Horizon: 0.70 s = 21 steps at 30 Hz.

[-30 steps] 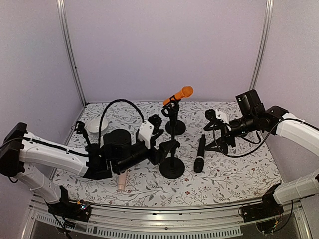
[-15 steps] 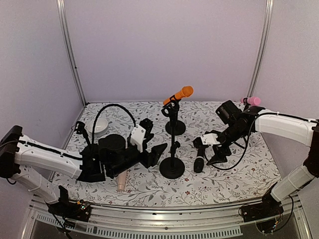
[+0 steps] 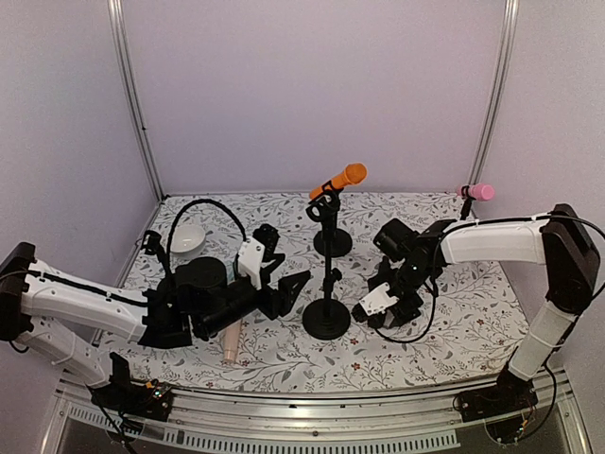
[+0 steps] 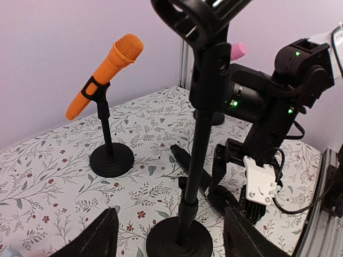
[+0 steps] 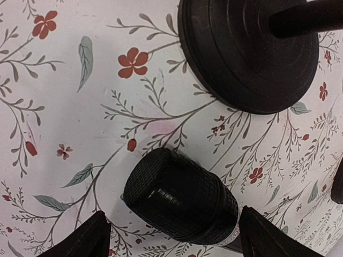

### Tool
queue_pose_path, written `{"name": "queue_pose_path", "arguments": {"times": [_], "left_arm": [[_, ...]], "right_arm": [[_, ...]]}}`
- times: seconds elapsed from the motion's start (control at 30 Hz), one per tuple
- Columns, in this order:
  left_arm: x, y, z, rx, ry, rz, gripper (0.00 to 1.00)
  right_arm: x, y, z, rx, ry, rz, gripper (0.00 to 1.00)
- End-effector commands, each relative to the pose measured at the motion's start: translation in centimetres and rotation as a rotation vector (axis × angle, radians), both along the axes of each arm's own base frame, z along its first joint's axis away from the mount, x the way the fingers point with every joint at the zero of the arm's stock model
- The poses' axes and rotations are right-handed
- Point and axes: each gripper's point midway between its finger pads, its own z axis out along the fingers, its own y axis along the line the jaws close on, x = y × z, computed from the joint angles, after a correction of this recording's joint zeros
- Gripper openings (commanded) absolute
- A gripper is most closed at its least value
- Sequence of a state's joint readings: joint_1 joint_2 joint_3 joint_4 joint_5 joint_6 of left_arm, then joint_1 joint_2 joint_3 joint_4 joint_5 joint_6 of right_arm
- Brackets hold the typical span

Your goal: Attach the microphones to the stand

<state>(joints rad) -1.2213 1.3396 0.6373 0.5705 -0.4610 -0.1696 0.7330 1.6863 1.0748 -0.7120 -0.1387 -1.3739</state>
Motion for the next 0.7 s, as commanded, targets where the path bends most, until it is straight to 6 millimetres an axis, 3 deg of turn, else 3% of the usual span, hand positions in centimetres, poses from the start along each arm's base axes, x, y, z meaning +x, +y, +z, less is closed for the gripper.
{"name": "queue_pose_path", "arguments": {"times": [0.0, 0.3, 0.53, 0.67], "left_arm": [[-0.4, 0.4, 0.7, -0.042, -0.008, 0.004, 0.68], [-0.4, 0.7, 0.9, -0.05, -0.011, 0.009, 0.68], [-0.6, 0.9, 1.2, -0.055, -0.008, 0.004, 0.68], [-0.6, 0.8, 1.4, -0.067, -0.004, 0.004, 0.68]], "right_arm": [[2.1, 1.0, -0.5, -0.032, -0.056, 0.037, 0.84], [2.2, 1.4, -2.5, -0.087, -0.039, 0.031, 0.76], [1.2, -0.4, -3.4, -0.164, -0.015, 0.016, 0.8], [1.2, -0.4, -3.6, -0.168, -0.001, -0.017, 0.7]]}}
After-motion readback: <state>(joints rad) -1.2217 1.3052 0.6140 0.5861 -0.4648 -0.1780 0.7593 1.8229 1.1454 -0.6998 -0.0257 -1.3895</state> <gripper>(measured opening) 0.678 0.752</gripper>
